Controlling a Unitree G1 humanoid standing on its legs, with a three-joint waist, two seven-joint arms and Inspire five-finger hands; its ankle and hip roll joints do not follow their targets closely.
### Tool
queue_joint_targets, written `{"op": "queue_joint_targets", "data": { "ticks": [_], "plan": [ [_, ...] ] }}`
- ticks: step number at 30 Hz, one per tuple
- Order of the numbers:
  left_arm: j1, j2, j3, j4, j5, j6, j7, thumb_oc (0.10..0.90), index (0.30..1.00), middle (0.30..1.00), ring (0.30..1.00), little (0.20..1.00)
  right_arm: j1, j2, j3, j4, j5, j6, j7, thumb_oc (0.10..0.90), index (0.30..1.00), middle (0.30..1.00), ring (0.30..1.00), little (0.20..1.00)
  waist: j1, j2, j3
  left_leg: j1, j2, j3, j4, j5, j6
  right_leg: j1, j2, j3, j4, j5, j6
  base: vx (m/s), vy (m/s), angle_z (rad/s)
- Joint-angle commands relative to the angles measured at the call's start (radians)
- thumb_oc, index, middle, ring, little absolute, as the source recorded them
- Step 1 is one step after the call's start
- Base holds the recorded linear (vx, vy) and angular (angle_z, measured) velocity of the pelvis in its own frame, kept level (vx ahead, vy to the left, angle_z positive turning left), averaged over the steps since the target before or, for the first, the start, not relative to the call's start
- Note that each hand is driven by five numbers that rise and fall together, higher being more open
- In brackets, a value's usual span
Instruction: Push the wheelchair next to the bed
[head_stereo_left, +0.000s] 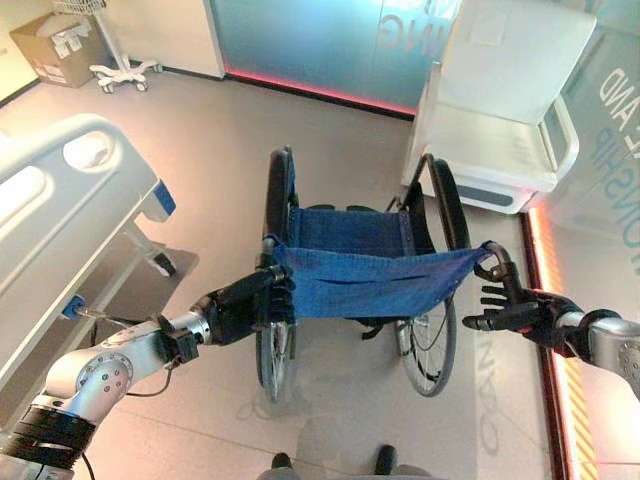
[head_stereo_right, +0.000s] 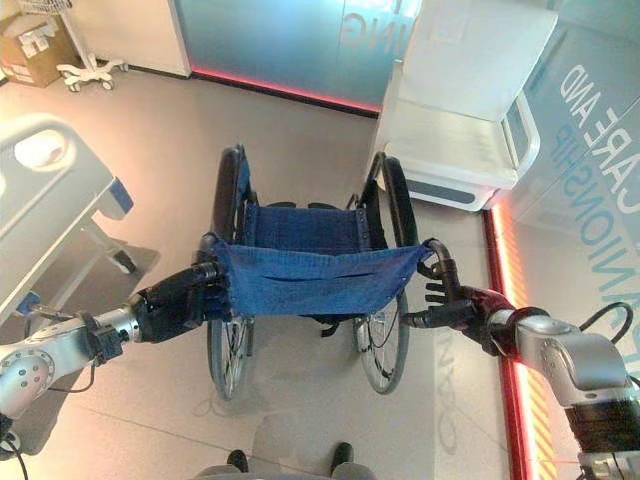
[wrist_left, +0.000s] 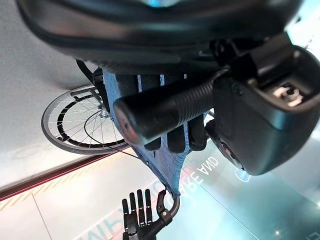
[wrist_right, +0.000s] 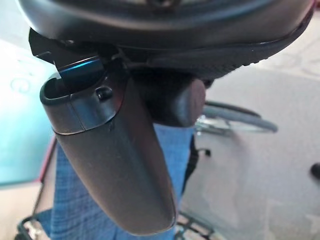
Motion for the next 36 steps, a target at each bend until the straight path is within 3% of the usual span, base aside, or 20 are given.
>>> {"op": "queue_joint_targets", "data": {
  "ticks": [1, 13, 24, 27, 28, 29, 33, 34, 36],
  "plan": [
    [-0.246, 0.009, 0.028, -0.088, -0.175, -0.156, -0.095, 0.400, 0.300, 0.300, 0.300, 0.300, -0.151, -0.172, 0.049, 0.070, 0.001, -0.049, -0.034, 0.800, 0.900, 0.900, 0.900, 0.900, 0.009, 0.054, -0.086, -0.011, 0.017, -0.020, 0.003, -0.018, -0.030, 0.032, 0.005, -0.025, 0.082, -0.091, 0.007, 0.06, 0.003, 0.01],
    [-0.302, 0.026, 0.007, -0.031, -0.189, -0.121, -0.117, 0.400, 0.300, 0.300, 0.300, 0.300, -0.361, -0.287, 0.165, 0.208, -0.050, -0.031, 0.071, 0.800, 0.900, 0.900, 0.900, 0.900, 0.026, 0.039, -0.100, -0.009, 0.010, -0.034, 0.003, -0.022, -0.027, 0.035, 0.013, -0.029, 0.089, -0.099, -0.001, 0.04, 0.005, 0.01],
    [-0.311, 0.014, -0.003, -0.007, -0.182, -0.116, -0.133, 0.400, 0.300, 0.300, 0.300, 0.300, -0.445, -0.314, 0.248, 0.273, -0.110, -0.018, 0.215, 0.800, 0.900, 0.900, 0.900, 0.900, 0.036, 0.029, -0.105, -0.012, 0.005, -0.041, 0.003, -0.020, -0.024, 0.036, 0.014, -0.032, 0.090, -0.097, -0.002, 0.00, 0.000, 0.00],
    [-0.295, -0.001, 0.001, -0.023, -0.170, -0.113, -0.127, 0.400, 0.300, 0.300, 0.300, 0.300, -0.410, -0.293, 0.250, 0.254, -0.174, -0.011, 0.294, 0.693, 0.740, 0.740, 0.740, 0.740, 0.037, 0.028, -0.104, -0.014, 0.004, -0.042, 0.003, -0.019, -0.024, 0.037, 0.012, -0.034, 0.088, -0.097, -0.003, 0.00, 0.000, 0.00],
    [-0.291, -0.003, 0.002, -0.028, -0.168, -0.114, -0.124, 0.400, 0.300, 0.300, 0.300, 0.300, -0.401, -0.289, 0.248, 0.250, -0.188, -0.011, 0.307, 0.726, 0.789, 0.789, 0.789, 0.789, 0.037, 0.028, -0.103, -0.014, 0.004, -0.042, 0.003, -0.018, -0.023, 0.037, 0.012, -0.034, 0.088, -0.097, -0.003, 0.00, 0.000, 0.00],
    [-0.283, -0.005, 0.003, -0.038, -0.165, -0.119, -0.121, 0.400, 0.300, 0.300, 0.300, 0.300, -0.380, -0.284, 0.240, 0.236, -0.220, -0.010, 0.332, 0.800, 0.900, 0.900, 0.900, 0.900, 0.037, 0.028, -0.101, -0.015, 0.004, -0.042, 0.003, -0.018, -0.023, 0.038, 0.011, -0.035, 0.088, -0.096, -0.003, 0.00, 0.000, 0.00],
    [-0.269, -0.014, 0.009, -0.056, -0.154, -0.129, -0.116, 0.400, 0.300, 0.300, 0.300, 0.300, -0.336, -0.269, 0.226, 0.214, -0.288, 0.008, 0.388, 0.800, 0.900, 0.900, 0.900, 0.900, 0.038, 0.027, -0.096, -0.016, 0.003, -0.045, 0.003, -0.018, -0.022, 0.037, 0.010, -0.036, 0.087, -0.094, -0.001, 0.00, 0.000, 0.00],
    [-0.266, -0.015, 0.010, -0.060, -0.153, -0.131, -0.115, 0.400, 0.300, 0.300, 0.300, 0.300, -0.327, -0.267, 0.223, 0.212, -0.303, 0.014, 0.407, 0.765, 0.848, 0.848, 0.848, 0.848, 0.038, 0.027, -0.095, -0.016, 0.002, -0.046, 0.003, -0.019, -0.022, 0.037, 0.009, -0.037, 0.086, -0.094, -0.001, 0.00, 0.000, 0.00],
    [-0.257, -0.016, 0.019, -0.074, -0.157, -0.129, -0.105, 0.400, 0.300, 0.300, 0.300, 0.300, -0.303, -0.261, 0.215, 0.204, -0.331, 0.025, 0.430, 0.800, 0.900, 0.900, 0.900, 0.900, 0.038, 0.028, -0.095, -0.016, 0.002, -0.046, 0.003, -0.018, -0.022, 0.038, 0.008, -0.038, 0.086, -0.093, 0.000, 0.00, 0.000, 0.00]
  ]
}}
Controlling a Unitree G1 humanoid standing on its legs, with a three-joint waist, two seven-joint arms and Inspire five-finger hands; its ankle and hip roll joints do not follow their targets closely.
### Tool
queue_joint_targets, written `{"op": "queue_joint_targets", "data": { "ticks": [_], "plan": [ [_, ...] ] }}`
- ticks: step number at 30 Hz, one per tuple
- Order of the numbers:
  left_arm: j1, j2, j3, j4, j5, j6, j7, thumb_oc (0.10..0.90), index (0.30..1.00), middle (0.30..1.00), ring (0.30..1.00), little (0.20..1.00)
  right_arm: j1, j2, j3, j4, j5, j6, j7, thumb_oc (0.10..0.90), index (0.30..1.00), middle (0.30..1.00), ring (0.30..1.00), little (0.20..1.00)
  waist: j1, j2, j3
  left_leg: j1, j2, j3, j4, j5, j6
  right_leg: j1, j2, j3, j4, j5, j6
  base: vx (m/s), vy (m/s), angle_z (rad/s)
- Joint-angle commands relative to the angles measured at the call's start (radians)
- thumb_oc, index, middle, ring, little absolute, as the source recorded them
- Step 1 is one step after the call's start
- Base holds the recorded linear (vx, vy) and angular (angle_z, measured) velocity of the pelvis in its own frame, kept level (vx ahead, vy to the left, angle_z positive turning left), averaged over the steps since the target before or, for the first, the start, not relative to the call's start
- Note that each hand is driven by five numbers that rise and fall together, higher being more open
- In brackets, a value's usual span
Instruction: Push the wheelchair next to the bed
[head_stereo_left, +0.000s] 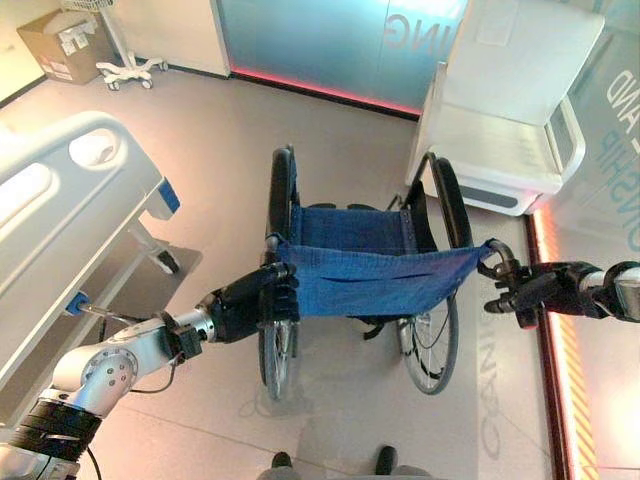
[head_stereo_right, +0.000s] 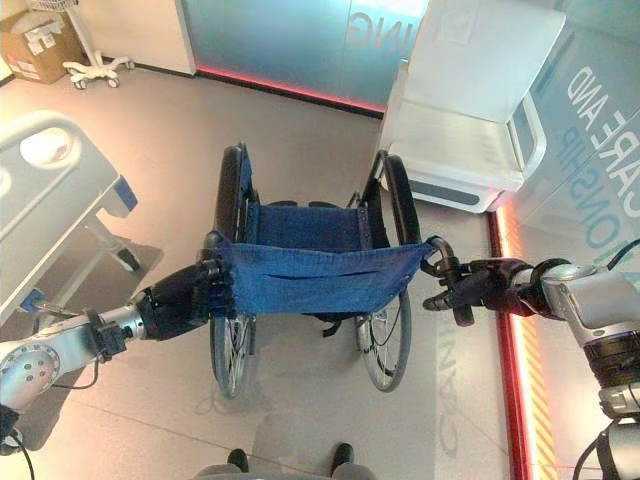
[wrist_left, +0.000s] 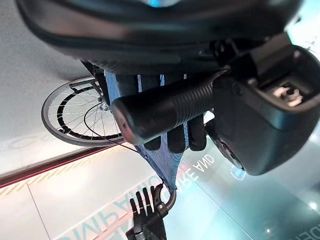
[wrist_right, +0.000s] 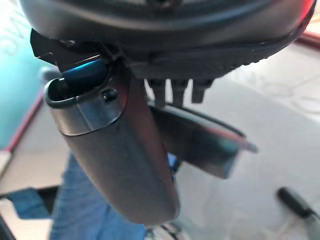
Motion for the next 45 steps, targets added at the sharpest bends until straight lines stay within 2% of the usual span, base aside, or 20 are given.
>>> {"op": "queue_joint_targets", "data": {
  "ticks": [1, 2, 3, 4, 18, 23, 28, 35, 41, 42, 45],
  "plan": [
    [-0.216, -0.008, 0.054, -0.112, -0.126, -0.130, -0.084, 0.400, 0.300, 0.300, 0.300, 0.300, -0.041, -0.097, 0.016, 0.008, -0.112, -0.001, 0.055, 0.800, 0.900, 0.900, 0.900, 0.900, 0.025, 0.028, -0.095, -0.016, 0.002, -0.035, 0.003, -0.017, -0.022, 0.033, 0.008, -0.029, 0.087, -0.093, 0.000, 0.00, 0.000, 0.00],
    [-0.213, -0.008, 0.055, -0.114, -0.126, -0.131, -0.085, 0.400, 0.300, 0.300, 0.300, 0.300, -0.035, -0.093, 0.015, 0.006, -0.116, 0.001, 0.056, 0.706, 0.759, 0.759, 0.759, 0.759, 0.026, 0.028, -0.094, -0.016, 0.002, -0.035, 0.003, -0.017, -0.022, 0.033, 0.007, -0.030, 0.087, -0.093, 0.000, 0.00, 0.000, 0.00],
    [-0.208, -0.009, 0.056, -0.120, -0.126, -0.133, -0.084, 0.400, 0.300, 0.300, 0.300, 0.300, -0.029, -0.089, 0.014, 0.003, -0.112, 0.001, 0.044, 0.494, 0.441, 0.441, 0.441, 0.441, 0.028, 0.028, -0.092, -0.015, 0.002, -0.036, 0.003, -0.016, -0.021, 0.033, 0.007, -0.031, 0.088, -0.092, 0.001, 0.00, 0.000, 0.00],
    [-0.207, -0.011, 0.055, -0.124, -0.126, -0.134, -0.082, 0.400, 0.300, 0.300, 0.300, 0.300, -0.028, -0.086, 0.015, 0.001, -0.104, -0.001, 0.032, 0.400, 0.300, 0.300, 0.300, 0.300, 0.029, 0.029, -0.092, -0.015, 0.002, -0.036, 0.003, -0.016, -0.021, 0.033, 0.007, -0.032, 0.089, -0.093, 0.000, 0.00, 0.000, 0.00],
    [-0.224, -0.011, 0.051, -0.108, -0.138, -0.122, -0.071, 0.400, 0.300, 0.300, 0.300, 0.300, -0.093, -0.063, 0.006, -0.016, 0.134, -0.053, -0.242, 0.400, 0.300, 0.300, 0.300, 0.300, 0.034, 0.033, -0.089, -0.011, 0.003, -0.038, 0.003, -0.019, -0.022, 0.039, 0.008, -0.037, 0.082, -0.090, 0.002, 0.00, 0.000, 0.00],
    [-0.244, 0.002, 0.045, -0.097, -0.149, -0.105, -0.074, 0.400, 0.300, 0.300, 0.300, 0.300, -0.169, -0.072, 0.018, 0.009, 0.248, -0.061, -0.361, 0.400, 0.300, 0.300, 0.300, 0.300, 0.041, 0.034, -0.095, -0.007, 0.002, -0.042, 0.003, -0.021, -0.023, 0.043, 0.010, -0.039, 0.079, -0.089, 0.002, 0.01, -0.013, 0.00],
    [-0.266, 0.005, 0.033, -0.072, -0.151, -0.092, -0.078, 0.400, 0.300, 0.300, 0.300, 0.300, -0.238, -0.074, 0.052, 0.041, 0.306, -0.075, -0.421, 0.400, 0.300, 0.300, 0.300, 0.300, 0.044, 0.034, -0.100, -0.004, 0.002, -0.044, 0.003, -0.024, -0.024, 0.045, 0.011, -0.041, 0.076, -0.089, 0.002, 0.01, -0.046, -0.01],
    [-0.277, -0.002, 0.029, -0.049, -0.142, -0.081, -0.085, 0.400, 0.300, 0.300, 0.300, 0.300, -0.309, -0.068, 0.101, 0.081, 0.321, -0.084, -0.427, 0.400, 0.300, 0.300, 0.300, 0.300, 0.048, 0.034, -0.109, -0.001, 0.012, -0.044, 0.003, -0.021, -0.030, 0.047, 0.027, -0.044, 0.068, -0.092, -0.008, 0.01, -0.108, -0.01],
    [-0.252, -0.027, 0.043, -0.049, -0.124, -0.094, -0.085, 0.400, 0.300, 0.300, 0.300, 0.300, -0.306, -0.047, 0.109, 0.078, 0.282, -0.109, -0.386, 0.400, 0.300, 0.300, 0.300, 0.300, 0.047, 0.030, -0.108, 0.008, 0.046, -0.048, 0.010, -0.004, -0.051, 0.043, 0.061, -0.037, 0.064, -0.101, -0.031, 0.02, -0.184, -0.01],
    [-0.247, -0.029, 0.047, -0.050, -0.126, -0.096, -0.082, 0.400, 0.300, 0.300, 0.300, 0.300, -0.309, -0.044, 0.113, 0.079, 0.274, -0.113, -0.375, 0.400, 0.300, 0.300, 0.300, 0.300, 0.047, 0.028, -0.107, 0.009, 0.053, -0.047, 0.020, -0.002, -0.056, 0.042, 0.067, -0.036, 0.064, -0.102, -0.035, 0.02, -0.226, -0.03],
    [-0.230, -0.037, 0.068, -0.047, -0.126, -0.111, -0.071, 0.400, 0.300, 0.300, 0.300, 0.300, -0.324, -0.039, 0.140, 0.082, 0.251, -0.140, -0.334, 0.400, 0.300, 0.300, 0.300, 0.300, 0.052, 0.009, -0.098, -0.025, 0.091, -0.033, 0.153, -0.017, -0.080, 0.036, 0.076, -0.033, 0.069, -0.101, -0.052, 0.03, -0.250, -0.08]
  ]
}}
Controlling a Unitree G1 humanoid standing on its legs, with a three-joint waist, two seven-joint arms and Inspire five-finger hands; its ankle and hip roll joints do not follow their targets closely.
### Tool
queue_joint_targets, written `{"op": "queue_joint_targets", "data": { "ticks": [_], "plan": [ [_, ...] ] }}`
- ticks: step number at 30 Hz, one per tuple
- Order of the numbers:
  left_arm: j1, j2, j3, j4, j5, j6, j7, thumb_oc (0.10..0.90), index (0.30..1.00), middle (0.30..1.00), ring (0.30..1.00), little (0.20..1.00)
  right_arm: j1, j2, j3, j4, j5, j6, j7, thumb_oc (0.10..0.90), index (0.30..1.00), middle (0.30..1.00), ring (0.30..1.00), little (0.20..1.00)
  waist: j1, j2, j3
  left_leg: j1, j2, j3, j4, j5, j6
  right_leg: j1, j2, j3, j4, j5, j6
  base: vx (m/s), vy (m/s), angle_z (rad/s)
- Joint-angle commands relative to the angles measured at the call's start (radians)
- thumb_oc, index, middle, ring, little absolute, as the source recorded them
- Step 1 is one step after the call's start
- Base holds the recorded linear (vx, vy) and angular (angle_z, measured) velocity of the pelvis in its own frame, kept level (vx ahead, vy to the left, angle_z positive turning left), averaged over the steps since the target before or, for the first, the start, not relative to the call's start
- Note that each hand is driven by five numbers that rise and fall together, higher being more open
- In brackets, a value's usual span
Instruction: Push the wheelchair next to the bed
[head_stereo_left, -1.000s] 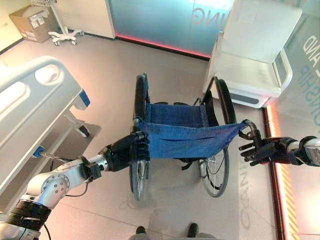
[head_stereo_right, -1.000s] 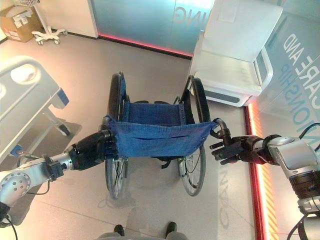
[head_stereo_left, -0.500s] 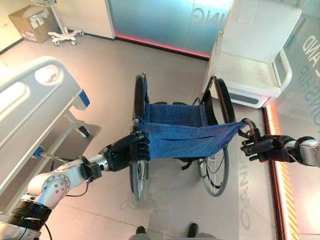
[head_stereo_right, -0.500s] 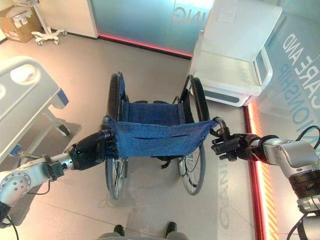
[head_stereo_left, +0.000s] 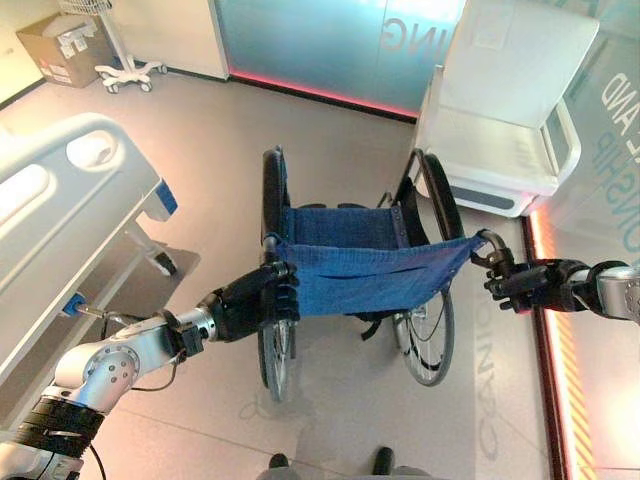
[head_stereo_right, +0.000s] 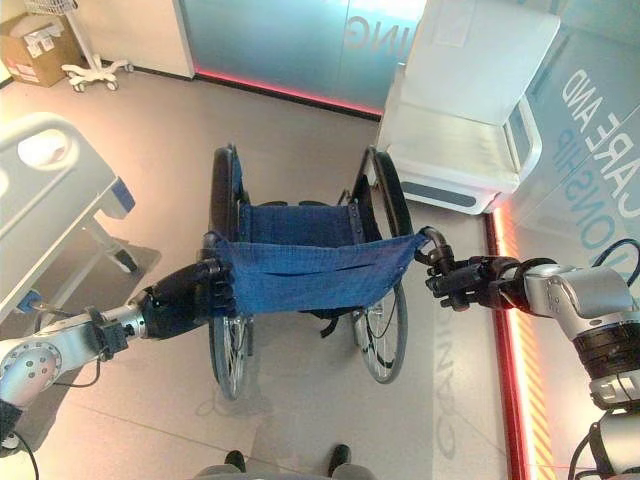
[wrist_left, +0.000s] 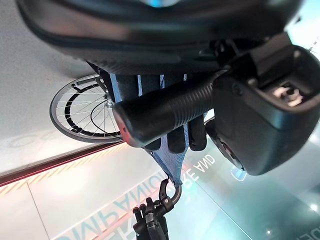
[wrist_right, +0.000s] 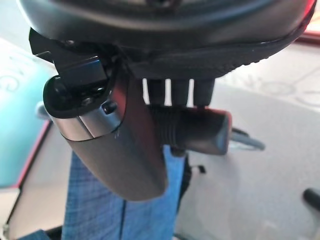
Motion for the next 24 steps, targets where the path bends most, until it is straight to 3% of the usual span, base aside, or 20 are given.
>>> {"op": "queue_joint_targets", "data": {
  "ticks": [1, 2, 4, 5, 7, 8, 9, 11, 14, 15, 18, 21, 23, 24],
  "plan": [
    [-0.206, -0.027, 0.072, -0.073, -0.123, -0.141, -0.077, 0.400, 0.300, 0.300, 0.300, 0.300, -0.220, -0.050, 0.046, 0.024, -0.059, -0.156, 0.038, 0.400, 0.300, 0.300, 0.300, 0.300, 0.042, 0.003, -0.096, -0.053, 0.075, -0.030, 0.187, -0.026, -0.067, 0.025, 0.052, -0.031, 0.074, -0.092, -0.043, 0.03, -0.211, -0.10],
    [-0.201, -0.030, 0.077, -0.071, -0.118, -0.145, -0.077, 0.400, 0.300, 0.300, 0.300, 0.300, -0.223, -0.048, 0.052, 0.025, -0.062, -0.163, 0.045, 0.400, 0.300, 0.300, 0.300, 0.300, 0.047, -0.003, -0.091, -0.068, 0.083, -0.037, 0.239, -0.015, -0.070, 0.025, 0.053, -0.030, 0.077, -0.093, -0.049, 0.04, -0.243, -0.18],
    [-0.180, -0.041, 0.098, -0.059, -0.096, -0.161, -0.083, 0.400, 0.300, 0.300, 0.300, 0.300, -0.237, -0.040, 0.073, 0.028, -0.071, -0.193, 0.066, 0.400, 0.300, 0.300, 0.300, 0.300, 0.067, -0.017, -0.061, -0.173, 0.113, -0.074, 0.463, 0.034, -0.073, 0.030, 0.070, -0.023, 0.092, -0.103, -0.082, 0.06, -0.288, -0.44],
    [-0.176, -0.043, 0.103, -0.060, -0.095, -0.161, -0.083, 0.400, 0.300, 0.300, 0.300, 0.300, -0.237, -0.039, 0.073, 0.027, -0.074, -0.195, 0.068, 0.400, 0.300, 0.300, 0.300, 0.300, 0.070, -0.018, -0.056, -0.190, 0.110, -0.082, 0.499, 0.038, -0.072, 0.032, 0.072, -0.021, 0.094, -0.103, -0.087, 0.11, -0.206, -0.64],
    [-0.141, -0.048, 0.146, -0.067, -0.090, -0.154, -0.077, 0.400, 0.300, 0.300, 0.300, 0.300, -0.235, -0.034, 0.060, 0.023, -0.106, -0.218, 0.104, 0.400, 0.300, 0.300, 0.300, 0.300, 0.096, -0.008, -0.021, -0.275, 0.028, -0.140, 0.560, 0.022, -0.046, 0.053, 0.089, 0.018, 0.114, -0.116, -0.094, 0.17, -0.053, -0.36],
    [-0.117, -0.046, 0.169, -0.070, -0.091, -0.157, -0.079, 0.400, 0.300, 0.300, 0.300, 0.300, -0.239, -0.038, 0.056, 0.028, -0.121, -0.228, 0.132, 0.400, 0.300, 0.300, 0.300, 0.300, 0.110, 0.004, -0.013, -0.308, -0.012, -0.142, 0.504, 0.043, -0.041, 0.061, 0.105, 0.038, 0.119, -0.122, -0.091, 0.14, 0.018, -0.07],
    [-0.114, -0.047, 0.171, -0.071, -0.090, -0.156, -0.079, 0.400, 0.300, 0.300, 0.300, 0.300, -0.240, -0.037, 0.057, 0.030, -0.124, -0.229, 0.135, 0.400, 0.300, 0.300, 0.300, 0.300, 0.110, 0.003, -0.012, -0.304, -0.013, -0.139, 0.501, 0.043, -0.040, 0.062, 0.103, 0.040, 0.120, -0.123, -0.090, 0.28, 0.063, -0.17],
    [-0.073, -0.047, 0.206, -0.084, -0.090, -0.164, -0.079, 0.400, 0.300, 0.300, 0.300, 0.300, -0.223, -0.039, 0.039, 0.010, -0.132, -0.246, 0.164, 0.400, 0.300, 0.300, 0.300, 0.300, 0.125, 0.037, -0.007, -0.320, -0.020, -0.121, 0.316, 0.129, -0.051, 0.095, 0.146, 0.056, 0.124, -0.147, -0.090, 0.38, 0.106, -0.19],
    [-0.045, -0.052, 0.207, -0.081, -0.071, -0.191, -0.095, 0.400, 0.300, 0.300, 0.300, 0.300, -0.196, -0.021, 0.031, -0.031, -0.141, -0.263, 0.173, 0.400, 0.300, 0.300, 0.300, 0.300, 0.150, 0.049, -0.010, -0.329, -0.014, -0.153, 0.122, 0.223, -0.059, 0.145, 0.163, 0.077, 0.126, -0.174, -0.091, 0.41, 0.117, -0.28],
    [-0.041, -0.053, 0.209, -0.085, -0.068, -0.192, -0.095, 0.400, 0.300, 0.300, 0.300, 0.300, -0.193, -0.022, 0.030, -0.037, -0.138, -0.262, 0.170, 0.400, 0.300, 0.300, 0.300, 0.300, 0.155, 0.048, -0.010, -0.333, -0.014, -0.155, 0.109, 0.234, -0.060, 0.158, 0.164, 0.081, 0.127, -0.183, -0.092, 0.45, 0.117, -0.42],
    [-0.020, -0.048, 0.228, -0.120, -0.076, -0.192, -0.064, 0.400, 0.300, 0.300, 0.300, 0.300, -0.194, -0.030, 0.038, -0.073, -0.107, -0.272, 0.164, 0.400, 0.300, 0.300, 0.300, 0.300, 0.186, 0.039, -0.029, -0.337, -0.040, -0.179, 0.079, 0.193, -0.042, 0.198, 0.160, 0.089, 0.148, -0.237, -0.086, 0.44, 0.150, -0.55],
    [-0.018, -0.014, 0.263, -0.130, -0.094, -0.177, -0.031, 0.400, 0.300, 0.300, 0.300, 0.300, -0.229, -0.034, 0.047, -0.089, -0.084, -0.270, 0.191, 0.400, 0.300, 0.300, 0.300, 0.300, 0.218, 0.015, -0.064, -0.339, -0.096, -0.195, 0.128, 0.106, 0.007, 0.215, 0.154, 0.088, 0.237, -0.302, -0.064, 0.48, 0.213, -0.70],
    [-0.013, 0.006, 0.275, -0.123, -0.097, -0.171, -0.043, 0.400, 0.300, 0.300, 0.300, 0.300, -0.225, -0.044, 0.045, -0.094, -0.071, -0.273, 0.191, 0.400, 0.300, 0.300, 0.300, 0.300, 0.230, -0.002, -0.077, -0.341, -0.122, -0.195, 0.141, 0.086, 0.036, 0.202, 0.146, 0.068, 0.334, -0.259, -0.037, 0.35, 0.172, -0.16],
    [-0.012, 0.021, 0.284, -0.109, -0.091, -0.173, -0.063, 0.400, 0.300, 0.300, 0.300, 0.300, -0.221, -0.052, 0.042, -0.095, -0.065, -0.288, 0.194, 0.400, 0.300, 0.300, 0.300, 0.300, 0.239, -0.017, -0.085, -0.341, -0.155, -0.208, 0.151, 0.068, 0.060, 0.178, 0.144, 0.068, 0.436, -0.195, -0.002, 0.31, 0.165, 0.03]
  ]
}}
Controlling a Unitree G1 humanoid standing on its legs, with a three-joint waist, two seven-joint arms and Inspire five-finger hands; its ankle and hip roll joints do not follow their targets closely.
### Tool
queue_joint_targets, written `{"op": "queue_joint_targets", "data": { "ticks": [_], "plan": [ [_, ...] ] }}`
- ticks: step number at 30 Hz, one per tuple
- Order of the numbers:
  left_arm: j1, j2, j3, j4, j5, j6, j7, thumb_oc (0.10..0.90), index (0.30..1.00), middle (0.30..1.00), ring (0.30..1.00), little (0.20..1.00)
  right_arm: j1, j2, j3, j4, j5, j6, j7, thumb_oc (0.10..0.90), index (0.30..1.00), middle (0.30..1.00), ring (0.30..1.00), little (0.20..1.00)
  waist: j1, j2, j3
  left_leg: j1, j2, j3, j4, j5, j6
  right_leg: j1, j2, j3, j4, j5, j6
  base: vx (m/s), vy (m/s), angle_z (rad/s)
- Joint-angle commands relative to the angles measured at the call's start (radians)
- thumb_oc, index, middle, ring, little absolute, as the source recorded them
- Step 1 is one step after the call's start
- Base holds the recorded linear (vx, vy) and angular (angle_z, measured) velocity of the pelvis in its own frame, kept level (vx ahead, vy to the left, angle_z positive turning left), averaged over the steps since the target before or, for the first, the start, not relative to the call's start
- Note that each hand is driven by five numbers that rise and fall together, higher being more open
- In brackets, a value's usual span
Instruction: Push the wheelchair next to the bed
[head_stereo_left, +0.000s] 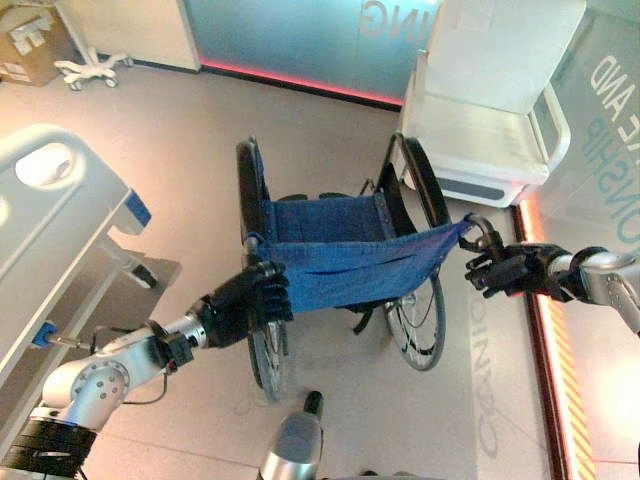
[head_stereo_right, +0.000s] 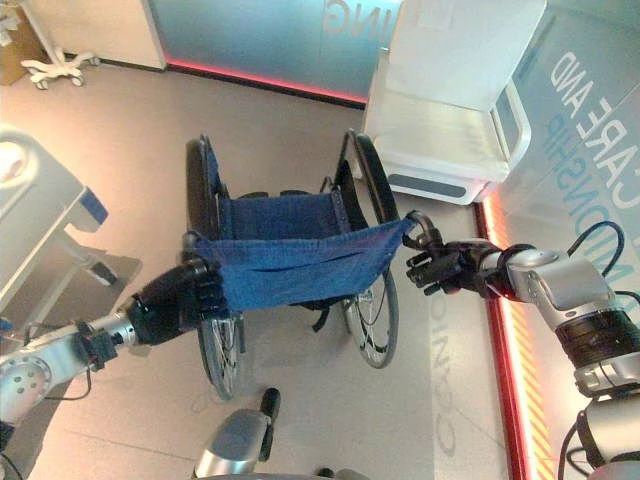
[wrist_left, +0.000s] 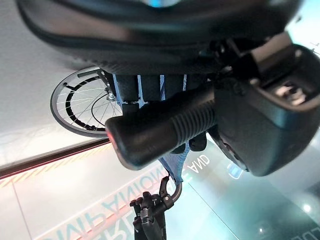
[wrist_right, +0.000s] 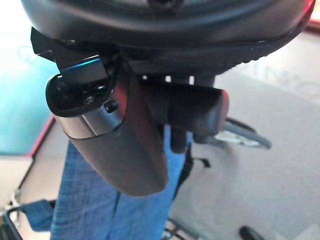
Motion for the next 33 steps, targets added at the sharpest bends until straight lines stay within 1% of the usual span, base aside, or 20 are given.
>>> {"op": "queue_joint_targets", "data": {
  "ticks": [1, 2, 3, 5, 6, 8, 11, 13, 14, 16, 17, 19, 23, 25, 27, 28, 29, 30, 31, 33],
  "plan": [
    [-0.114, 0.052, 0.151, -0.053, -0.095, -0.163, -0.045, 0.400, 0.300, 0.300, 0.300, 0.300, -0.152, -0.081, -0.034, -0.075, 0.054, -0.159, 0.031, 0.400, 0.300, 0.300, 0.300, 0.300, 0.018, -0.015, -0.204, -0.029, -0.037, -0.059, -0.168, 0.093, -0.004, 0.061, 0.119, -0.046, 0.231, 0.162, 0.038, 0.45, 0.241, -0.10],
    [-0.121, 0.066, 0.157, -0.035, -0.087, -0.167, -0.071, 0.400, 0.300, 0.300, 0.300, 0.300, -0.154, -0.090, -0.037, -0.069, 0.071, -0.173, 0.023, 0.400, 0.300, 0.300, 0.300, 0.300, 0.027, -0.026, -0.209, -0.023, -0.070, -0.080, -0.168, 0.080, 0.023, 0.012, 0.126, -0.032, 0.385, 0.283, 0.091, 0.32, 0.166, 0.17],
    [-0.125, 0.067, 0.161, -0.029, -0.083, -0.165, -0.084, 0.400, 0.300, 0.300, 0.300, 0.300, -0.164, -0.091, -0.033, -0.063, 0.077, -0.178, 0.020, 0.400, 0.300, 0.300, 0.300, 0.300, 0.030, -0.029, -0.210, -0.018, -0.082, -0.093, -0.168, 0.074, 0.031, -0.025, 0.130, -0.021, 0.443, 0.330, 0.111, 0.32, 0.157, 0.20],
    [-0.130, 0.065, 0.170, -0.023, -0.083, -0.162, -0.113, 0.400, 0.300, 0.300, 0.300, 0.300, -0.210, -0.082, -0.014, -0.051, 0.070, -0.168, 0.010, 0.400, 0.300, 0.300, 0.300, 0.300, 0.026, -0.028, -0.203, -0.003, -0.100, -0.116, -0.149, 0.047, 0.044, -0.110, 0.120, 0.003, 0.489, 0.353, 0.118, 0.30, 0.077, 0.33],
    [-0.131, 0.071, 0.175, -0.024, -0.095, -0.162, -0.121, 0.400, 0.300, 0.300, 0.300, 0.300, -0.231, -0.080, -0.007, -0.054, 0.064, -0.154, 0.005, 0.400, 0.300, 0.300, 0.300, 0.300, 0.023, -0.030, -0.198, -0.006, -0.107, -0.120, -0.136, 0.041, 0.044, -0.120, 0.111, 0.000, 0.456, 0.332, 0.109, 0.36, 0.037, 0.31],
    [-0.131, 0.096, 0.192, -0.043, -0.128, -0.171, -0.107, 0.400, 0.300, 0.300, 0.300, 0.300, -0.277, -0.091, 0.005, -0.068, 0.066, -0.133, -0.014, 0.400, 0.300, 0.300, 0.300, 0.300, 0.023, -0.031, -0.188, -0.017, -0.112, -0.120, -0.086, 0.026, 0.030, -0.129, 0.076, -0.031, 0.298, 0.253, 0.060, 0.26, -0.048, 0.32],
    [-0.146, 0.120, 0.204, -0.055, -0.151, -0.186, -0.090, 0.400, 0.300, 0.300, 0.300, 0.300, -0.339, -0.096, 0.024, -0.073, 0.084, -0.120, -0.045, 0.400, 0.300, 0.300, 0.300, 0.300, 0.019, -0.030, -0.163, -0.023, -0.109, -0.130, -0.002, -0.009, 0.002, -0.147, 0.033, -0.055, 0.096, 0.199, 0.012, 0.24, -0.157, -0.14],
    [-0.150, 0.118, 0.203, -0.057, -0.142, -0.203, -0.086, 0.400, 0.300, 0.300, 0.300, 0.300, -0.384, -0.106, 0.058, -0.057, 0.095, -0.143, -0.051, 0.400, 0.300, 0.300, 0.300, 0.300, 0.003, -0.020, -0.139, 0.007, -0.104, -0.164, 0.052, -0.058, -0.014, -0.185, -0.015, -0.034, -0.030, 0.248, 0.016, 0.38, -0.230, -0.27],
    [-0.146, 0.119, 0.203, -0.066, -0.136, -0.208, -0.081, 0.400, 0.300, 0.300, 0.300, 0.300, -0.409, -0.111, 0.081, -0.060, 0.110, -0.146, -0.063, 0.400, 0.300, 0.300, 0.300, 0.300, -0.011, -0.016, -0.129, 0.050, -0.093, -0.187, 0.039, -0.098, -0.009, -0.243, -0.052, -0.010, -0.039, 0.305, 0.043, 0.40, -0.202, 0.07],
    [-0.139, 0.121, 0.209, -0.073, -0.134, -0.208, -0.077, 0.400, 0.300, 0.300, 0.300, 0.300, -0.433, -0.119, 0.101, -0.067, 0.126, -0.145, -0.074, 0.400, 0.300, 0.300, 0.300, 0.300, -0.026, -0.018, -0.119, 0.089, -0.086, -0.207, 0.038, -0.144, -0.001, -0.290, -0.092, 0.018, -0.073, 0.362, 0.068, 0.45, -0.245, 0.74],
    [-0.145, 0.119, 0.204, -0.084, -0.126, -0.209, -0.062, 0.400, 0.300, 0.300, 0.300, 0.300, -0.456, -0.129, 0.111, -0.091, 0.148, -0.128, -0.088, 0.400, 0.300, 0.300, 0.300, 0.300, -0.045, -0.025, -0.112, 0.134, -0.069, -0.236, 0.051, -0.200, 0.003, -0.339, -0.132, 0.056, -0.122, 0.423, 0.090, 0.55, -0.312, 1.00],
    [-0.147, 0.107, 0.197, -0.090, -0.108, -0.217, -0.062, 0.400, 0.300, 0.300, 0.300, 0.300, -0.475, -0.131, 0.116, -0.111, 0.157, -0.106, -0.108, 0.400, 0.300, 0.300, 0.300, 0.300, -0.054, -0.026, -0.111, 0.155, -0.048, -0.252, 0.080, -0.213, -0.005, -0.358, -0.136, 0.067, -0.121, 0.432, 0.094, 0.57, -0.291, 0.80],
    [-0.122, 0.074, 0.185, -0.128, -0.098, -0.246, -0.052, 0.400, 0.300, 0.300, 0.300, 0.300, -0.558, -0.136, 0.183, -0.124, 0.173, -0.062, -0.115, 0.400, 0.300, 0.300, 0.300, 0.300, -0.060, -0.039, -0.153, 0.173, -0.012, -0.253, 0.177, -0.164, -0.031, -0.347, -0.089, 0.034, -0.061, 0.388, 0.079, 0.55, -0.214, 0.88],
    [-0.098, 0.055, 0.186, -0.151, -0.081, -0.250, -0.051, 0.400, 0.300, 0.300, 0.300, 0.300, -0.607, -0.141, 0.234, -0.113, 0.187, -0.048, -0.103, 0.400, 0.300, 0.300, 0.300, 0.300, -0.061, -0.047, -0.178, 0.164, -0.003, -0.256, 0.286, -0.064, -0.064, -0.332, -0.056, 0.012, -0.039, 0.356, 0.038, 0.43, -0.163, 0.71],
    [-0.066, 0.043, 0.194, -0.179, -0.083, -0.270, -0.045, 0.400, 0.300, 0.300, 0.300, 0.300, -0.651, -0.152, 0.297, -0.108, 0.182, -0.059, -0.082, 0.400, 0.300, 0.300, 0.300, 0.300, -0.062, -0.051, -0.189, 0.099, -0.013, -0.230, 0.512, 0.043, -0.097, -0.291, -0.035, -0.033, -0.051, 0.319, -0.017, 0.43, -0.192, 0.16],
    [-0.055, 0.039, 0.199, -0.188, -0.088, -0.274, -0.046, 0.400, 0.300, 0.300, 0.300, 0.300, -0.651, -0.157, 0.306, -0.111, 0.184, -0.064, -0.083, 0.400, 0.300, 0.300, 0.300, 0.300, -0.058, -0.053, -0.187, 0.071, -0.024, -0.223, 0.578, 0.066, -0.104, -0.277, -0.031, -0.044, -0.053, 0.306, -0.032, 0.42, -0.204, -0.07],
    [-0.044, 0.028, 0.211, -0.205, -0.091, -0.271, -0.050, 0.400, 0.300, 0.300, 0.300, 0.300, -0.656, -0.159, 0.316, -0.114, 0.187, -0.068, -0.089, 0.400, 0.300, 0.300, 0.300, 0.300, -0.051, -0.054, -0.180, 0.000, -0.045, -0.209, 0.695, 0.067, -0.110, -0.256, -0.025, -0.066, -0.051, 0.287, -0.056, 0.33, -0.179, -0.17],
    [-0.039, 0.022, 0.218, -0.210, -0.089, -0.265, -0.056, 0.400, 0.300, 0.300, 0.300, 0.300, -0.653, -0.161, 0.313, -0.117, 0.189, -0.069, -0.094, 0.400, 0.300, 0.300, 0.300, 0.300, -0.048, -0.052, -0.174, -0.037, -0.045, -0.199, 0.729, 0.059, -0.109, -0.244, -0.019, -0.080, -0.049, 0.278, -0.065, 0.29, -0.159, -0.12],
    [-0.039, 0.020, 0.221, -0.212, -0.091, -0.261, -0.057, 0.400, 0.300, 0.300, 0.300, 0.300, -0.649, -0.160, 0.309, -0.120, 0.188, -0.067, -0.097, 0.400, 0.300, 0.300, 0.300, 0.300, -0.045, -0.051, -0.170, -0.053, -0.047, -0.195, 0.724, 0.049, -0.106, -0.237, -0.015, -0.085, -0.049, 0.274, -0.068, 0.30, -0.123, 0.10],
    [-0.046, 0.013, 0.228, -0.204, -0.090, -0.247, -0.050, 0.400, 0.300, 0.300, 0.300, 0.300, -0.631, -0.148, 0.290, -0.131, 0.157, -0.067, -0.085, 0.400, 0.300, 0.300, 0.300, 0.300, -0.037, -0.039, -0.157, -0.055, -0.046, -0.177, 0.594, 0.007, -0.094, -0.214, 0.010, -0.103, -0.045, 0.259, -0.068, 0.41, -0.080, 0.35]
  ]
}}
